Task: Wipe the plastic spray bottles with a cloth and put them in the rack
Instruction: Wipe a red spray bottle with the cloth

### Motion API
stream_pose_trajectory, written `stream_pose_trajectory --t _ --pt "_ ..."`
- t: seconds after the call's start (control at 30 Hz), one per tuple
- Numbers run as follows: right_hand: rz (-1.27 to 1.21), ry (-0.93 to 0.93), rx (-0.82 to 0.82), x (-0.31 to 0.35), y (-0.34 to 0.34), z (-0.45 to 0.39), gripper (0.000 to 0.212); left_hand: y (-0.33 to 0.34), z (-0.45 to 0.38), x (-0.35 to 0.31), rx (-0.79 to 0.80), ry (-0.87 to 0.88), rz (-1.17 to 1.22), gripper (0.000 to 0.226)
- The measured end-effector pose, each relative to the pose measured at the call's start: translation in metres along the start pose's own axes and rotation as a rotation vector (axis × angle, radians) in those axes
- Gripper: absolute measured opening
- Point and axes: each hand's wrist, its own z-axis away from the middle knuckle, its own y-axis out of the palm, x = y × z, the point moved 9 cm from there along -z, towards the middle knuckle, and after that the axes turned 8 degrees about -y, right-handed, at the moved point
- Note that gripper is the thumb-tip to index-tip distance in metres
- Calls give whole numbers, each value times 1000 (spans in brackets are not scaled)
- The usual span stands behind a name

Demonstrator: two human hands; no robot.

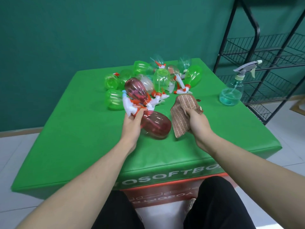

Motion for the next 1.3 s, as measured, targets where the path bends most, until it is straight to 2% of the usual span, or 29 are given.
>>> stream_pose_trajectory --t 0.33,0.43,0.57,0.7,0.87,0.93,1.07,1.2,1.3 --pt "3 -43 104 11 37 4 12 19 13 -40 188 321 -459 25" --pt "-73 -18 112 12 46 3 14 34 17 -39 276 380 -577 22" --pt "-192 -5 120 20 53 0 16 50 15 -35 260 404 -785 20" --pt "-315 30 135 28 57 -5 22 67 17 -33 345 475 -1013 16" --pt "-353 69 199 31 58 -9 35 72 19 -36 425 535 -1022 34" --pt "-350 103 217 28 58 -10 36 73 21 -34 415 539 -1020 32" --pt "-365 165 246 20 54 -9 24 87 25 -24 391 545 -1086 29" --pt "-441 201 252 18 39 -9 31 97 24 -21 358 572 -1198 31" --pt "-494 236 255 16 27 -10 42 99 19 -22 394 511 -1188 20"
